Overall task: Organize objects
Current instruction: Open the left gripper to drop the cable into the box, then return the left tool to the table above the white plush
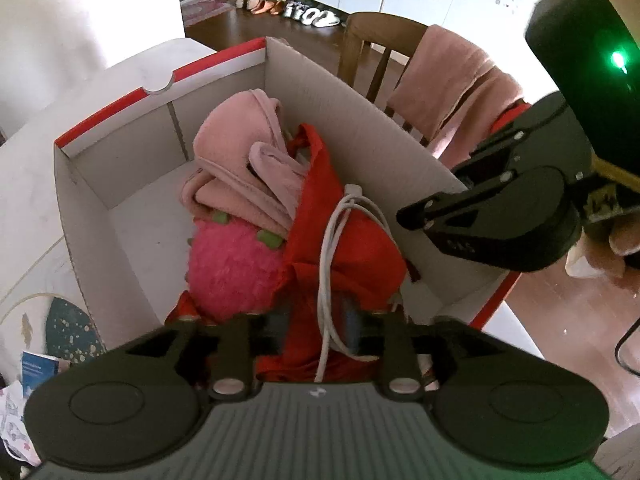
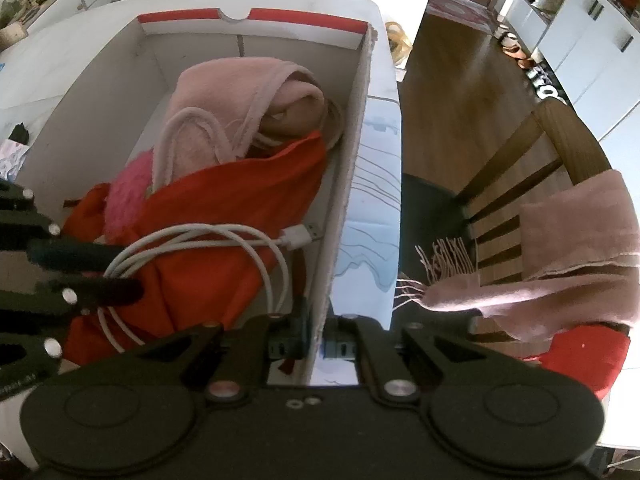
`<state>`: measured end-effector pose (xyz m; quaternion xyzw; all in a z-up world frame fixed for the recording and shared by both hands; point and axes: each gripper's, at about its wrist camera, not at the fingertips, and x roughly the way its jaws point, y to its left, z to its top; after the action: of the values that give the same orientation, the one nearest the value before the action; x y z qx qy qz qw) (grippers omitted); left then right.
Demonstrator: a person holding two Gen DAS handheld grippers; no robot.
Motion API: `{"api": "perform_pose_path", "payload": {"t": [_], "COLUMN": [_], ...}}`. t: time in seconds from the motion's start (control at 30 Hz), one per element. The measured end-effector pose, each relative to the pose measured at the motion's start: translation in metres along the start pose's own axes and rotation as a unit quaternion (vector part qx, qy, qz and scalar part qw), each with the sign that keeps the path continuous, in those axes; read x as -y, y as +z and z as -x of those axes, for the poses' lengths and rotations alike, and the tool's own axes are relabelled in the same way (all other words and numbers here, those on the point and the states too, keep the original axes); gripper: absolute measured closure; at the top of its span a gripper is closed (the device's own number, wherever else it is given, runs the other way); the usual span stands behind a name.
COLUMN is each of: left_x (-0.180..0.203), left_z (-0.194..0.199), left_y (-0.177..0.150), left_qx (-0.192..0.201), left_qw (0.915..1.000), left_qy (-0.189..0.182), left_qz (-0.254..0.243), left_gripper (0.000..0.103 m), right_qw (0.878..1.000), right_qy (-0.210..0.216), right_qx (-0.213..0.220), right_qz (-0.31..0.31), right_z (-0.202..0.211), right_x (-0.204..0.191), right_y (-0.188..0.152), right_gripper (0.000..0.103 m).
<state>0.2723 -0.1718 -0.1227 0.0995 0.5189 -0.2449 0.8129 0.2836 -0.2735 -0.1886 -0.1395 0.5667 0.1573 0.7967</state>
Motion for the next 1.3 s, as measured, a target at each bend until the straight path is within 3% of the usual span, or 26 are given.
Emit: {"api": "perform_pose_path", "payload": {"t": [0.07,0.1,0.43,0.73,1.07,1.3], "left_x": [0.002,0.003,-0.005,-0.019,-0.037,-0.065], "left_z": [0.003,0.005,0.029,0.071,0.114,0.137], "left_y": [-0.001,-0.002,-0.009,-0.024,-0.061,-0.099], "left_qx": [0.01,0.016,0.046,0.095,0.125,0.121], "left_qw": [0.9999,0.9998,0.9982,0.9906,0.9819,0.9759], "left_qy": [0.006,0.008,0.021,0.049,0.067,0.078], "left_qz": [-0.002,-0.003,0.033,0.085,0.125,0.165], "left_gripper": [0.032,0.031,0.031,0.031,0.031,0.029], "right_qw": [1.0,1.0,1.0,0.999,0.998,0.998], "right_qy": [0.002,0.003,0.013,0.015,0.009,0.009], "right_qx": [0.0,0.0,0.003,0.004,0.004,-0.001], "right_qz": [0.003,0.005,0.023,0.046,0.061,0.063], "right_z": [0.0,0.0,-0.001,-0.003,-0.004,-0.006], "right_x": [0.0,0.0,0.002,0.004,0.001,0.002], "right_y": [0.0,0.0,-0.001,0.0,-0.002,-0.003], "right_gripper": [0.099,0.099,0.098,0.098,0.097,0.097]}}
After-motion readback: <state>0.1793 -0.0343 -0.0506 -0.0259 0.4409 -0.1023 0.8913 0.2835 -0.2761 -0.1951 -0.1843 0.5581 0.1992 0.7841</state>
